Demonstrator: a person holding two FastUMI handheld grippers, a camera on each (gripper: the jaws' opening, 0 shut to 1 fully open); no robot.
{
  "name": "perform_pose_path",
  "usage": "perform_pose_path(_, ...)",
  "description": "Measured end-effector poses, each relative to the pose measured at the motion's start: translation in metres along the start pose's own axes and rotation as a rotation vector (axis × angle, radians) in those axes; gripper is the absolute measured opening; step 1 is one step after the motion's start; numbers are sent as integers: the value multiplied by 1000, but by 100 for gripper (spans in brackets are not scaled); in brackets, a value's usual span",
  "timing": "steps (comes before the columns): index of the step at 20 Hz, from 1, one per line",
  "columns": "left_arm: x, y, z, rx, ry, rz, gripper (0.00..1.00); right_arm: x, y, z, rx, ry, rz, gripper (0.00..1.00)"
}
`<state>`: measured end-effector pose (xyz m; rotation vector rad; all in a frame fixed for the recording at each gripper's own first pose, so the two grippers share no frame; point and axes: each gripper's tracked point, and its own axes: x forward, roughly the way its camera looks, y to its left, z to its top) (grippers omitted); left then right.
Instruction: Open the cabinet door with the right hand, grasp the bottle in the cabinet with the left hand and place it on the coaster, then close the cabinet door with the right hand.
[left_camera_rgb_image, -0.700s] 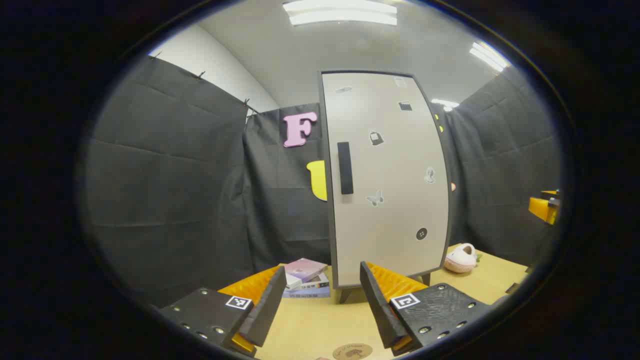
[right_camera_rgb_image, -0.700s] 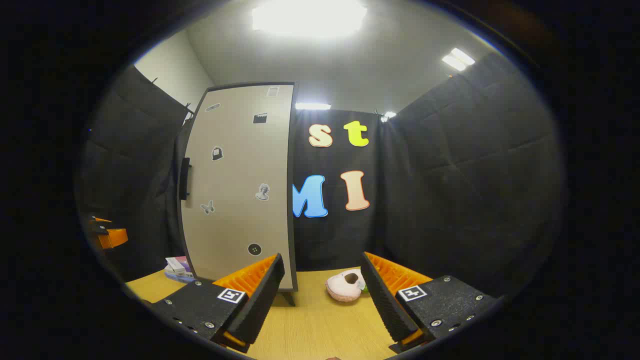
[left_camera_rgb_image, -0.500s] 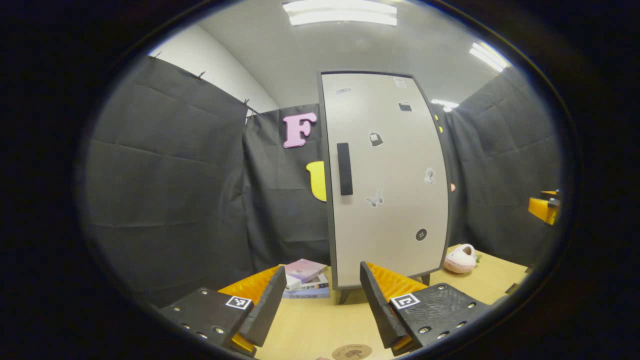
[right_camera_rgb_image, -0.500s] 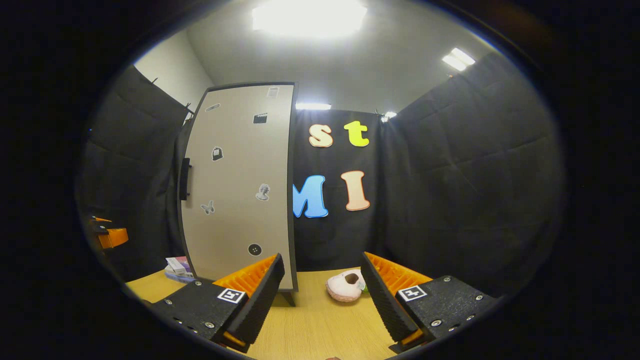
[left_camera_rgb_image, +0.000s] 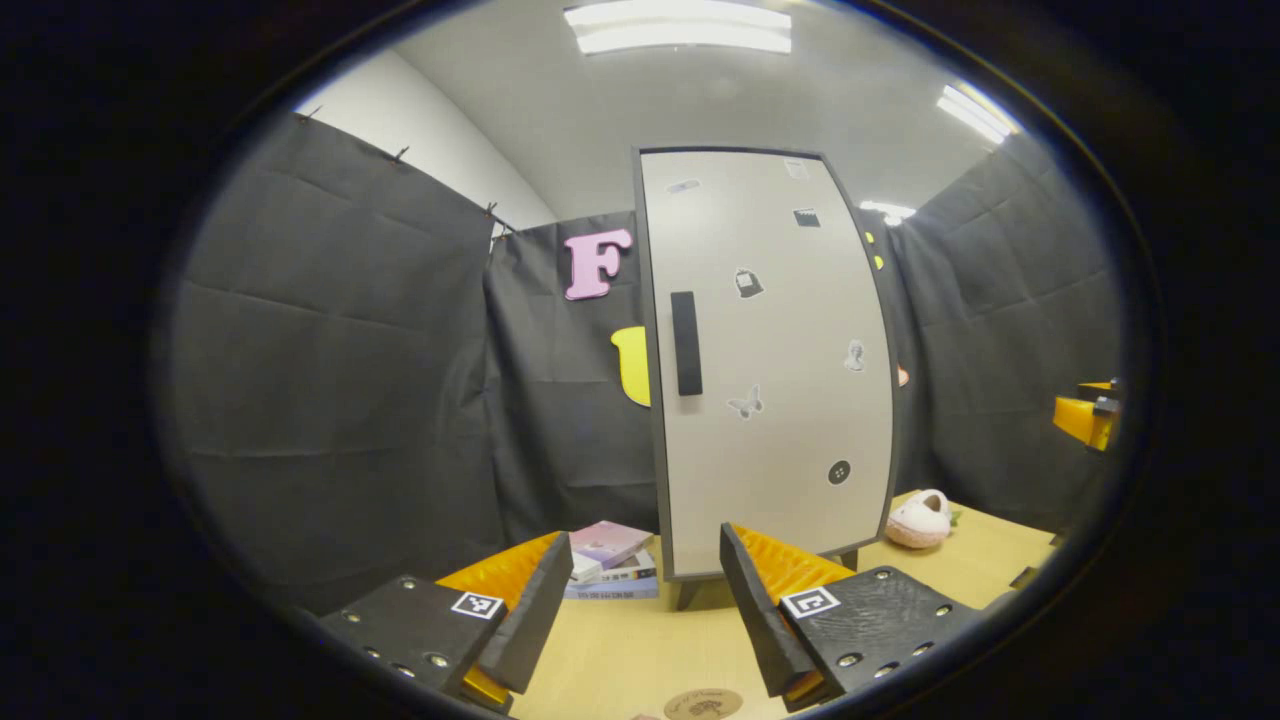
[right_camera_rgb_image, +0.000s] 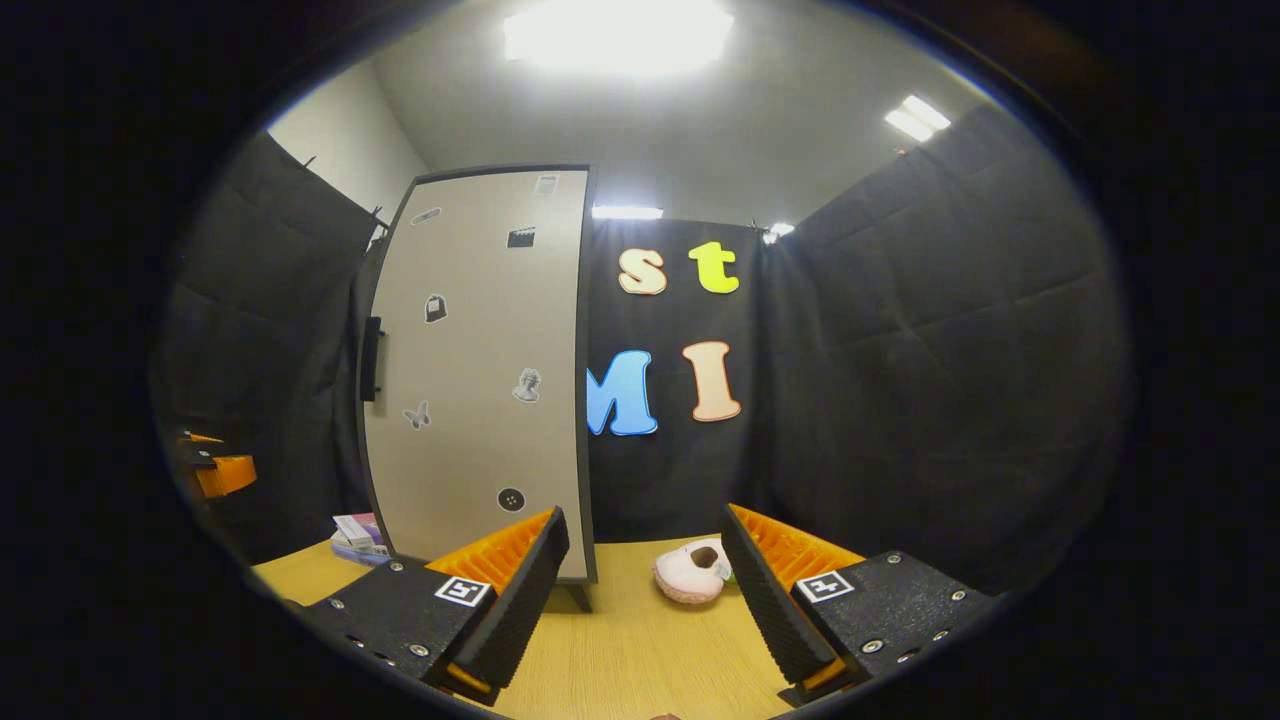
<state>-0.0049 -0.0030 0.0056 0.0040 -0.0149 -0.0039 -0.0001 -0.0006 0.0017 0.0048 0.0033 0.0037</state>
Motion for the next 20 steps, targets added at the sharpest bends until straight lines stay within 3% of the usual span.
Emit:
perform_pose_path(12,-8,6,3,-7,-6,19,83,15,15,2,33,13,28,95)
perform_pose_path(20,-28,43,-2,1,4,97,84,52,66,27,68,-13,130,95)
